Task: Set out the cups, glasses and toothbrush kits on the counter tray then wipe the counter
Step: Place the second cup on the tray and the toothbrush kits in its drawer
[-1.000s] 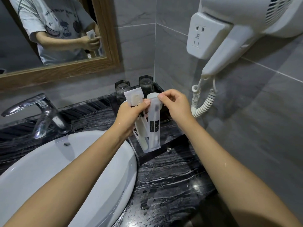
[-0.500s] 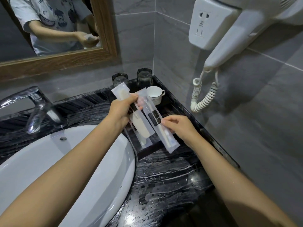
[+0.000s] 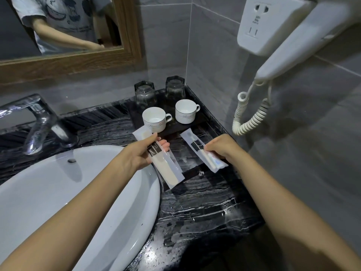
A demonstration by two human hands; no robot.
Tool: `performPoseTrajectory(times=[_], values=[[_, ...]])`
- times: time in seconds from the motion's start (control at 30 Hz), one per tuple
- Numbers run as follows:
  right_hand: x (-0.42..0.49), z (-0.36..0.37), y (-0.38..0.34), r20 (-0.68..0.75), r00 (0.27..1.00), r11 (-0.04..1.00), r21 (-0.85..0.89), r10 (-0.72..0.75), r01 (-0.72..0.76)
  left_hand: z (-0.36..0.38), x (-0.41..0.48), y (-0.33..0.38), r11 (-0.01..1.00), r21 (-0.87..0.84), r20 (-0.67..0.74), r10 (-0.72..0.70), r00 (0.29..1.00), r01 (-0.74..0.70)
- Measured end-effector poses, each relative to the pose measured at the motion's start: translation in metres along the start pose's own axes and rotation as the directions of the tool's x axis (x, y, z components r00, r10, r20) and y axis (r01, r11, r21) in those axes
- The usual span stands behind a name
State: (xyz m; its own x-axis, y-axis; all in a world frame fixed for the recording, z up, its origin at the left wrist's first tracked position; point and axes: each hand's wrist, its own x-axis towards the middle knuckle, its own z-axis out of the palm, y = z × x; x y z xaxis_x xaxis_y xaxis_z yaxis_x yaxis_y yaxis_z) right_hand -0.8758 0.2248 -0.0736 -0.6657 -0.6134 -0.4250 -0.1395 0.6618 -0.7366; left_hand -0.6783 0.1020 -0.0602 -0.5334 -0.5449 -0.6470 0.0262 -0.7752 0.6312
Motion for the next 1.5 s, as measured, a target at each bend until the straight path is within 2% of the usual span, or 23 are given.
performPoseTrajectory(times=[0.13, 0.43, 0.97, 1.07, 1.13, 1.2, 1.27, 1.33, 1.4, 1.5], values=[[0.026, 0.010, -0.012, 0.040, 0.996, 0.983, -0.166, 0.080, -0.072, -0.005, 0.007, -0.002, 1.000, -0.016, 0.000, -0.027, 1.000, 0.027], [0.067, 0.034, -0.014, 0.041, 0.993, 0.968, -0.233, 0.110, -0.098, -0.012, 0.025, -0.005, 0.997, -0.023, -0.027, -0.071, 0.997, 0.070], [0.080, 0.037, 0.006, 0.020, 0.997, 0.979, -0.194, 0.068, -0.063, -0.010, 0.046, -0.008, 0.993, 0.023, -0.042, -0.115, 0.992, 0.116], [0.062, 0.029, -0.002, -0.023, 0.998, 0.960, -0.276, -0.052, 0.044, -0.008, 0.046, -0.007, 0.993, 0.014, -0.047, -0.120, 0.992, 0.121], [0.040, 0.027, -0.011, 0.025, 0.989, 0.964, -0.221, -0.144, 0.146, -0.005, 0.044, -0.007, 0.993, 0.000, -0.037, -0.121, 0.992, 0.121], [0.013, 0.031, -0.020, 0.244, 0.961, 0.987, -0.058, -0.132, 0.150, 0.001, 0.042, -0.006, 0.993, -0.026, -0.009, -0.114, 0.993, 0.114], [-0.011, 0.036, -0.025, 0.445, 0.891, 0.995, 0.029, -0.095, 0.091, 0.009, 0.039, -0.006, 0.994, -0.052, 0.016, -0.098, 0.995, 0.099], [-0.023, 0.040, -0.023, 0.455, 0.882, 0.992, 0.069, -0.126, 0.106, 0.014, 0.036, -0.006, 0.994, -0.080, 0.032, -0.076, 0.997, 0.078], [-0.025, 0.042, -0.019, 0.382, 0.910, 0.986, 0.108, -0.160, 0.128, 0.016, 0.034, -0.008, 0.994, -0.092, 0.044, -0.051, 0.998, 0.054], [-0.024, 0.041, -0.012, 0.312, 0.941, 0.989, 0.116, -0.127, 0.095, 0.014, 0.034, -0.013, 0.999, 0.005, 0.003, -0.041, 0.999, 0.041]])
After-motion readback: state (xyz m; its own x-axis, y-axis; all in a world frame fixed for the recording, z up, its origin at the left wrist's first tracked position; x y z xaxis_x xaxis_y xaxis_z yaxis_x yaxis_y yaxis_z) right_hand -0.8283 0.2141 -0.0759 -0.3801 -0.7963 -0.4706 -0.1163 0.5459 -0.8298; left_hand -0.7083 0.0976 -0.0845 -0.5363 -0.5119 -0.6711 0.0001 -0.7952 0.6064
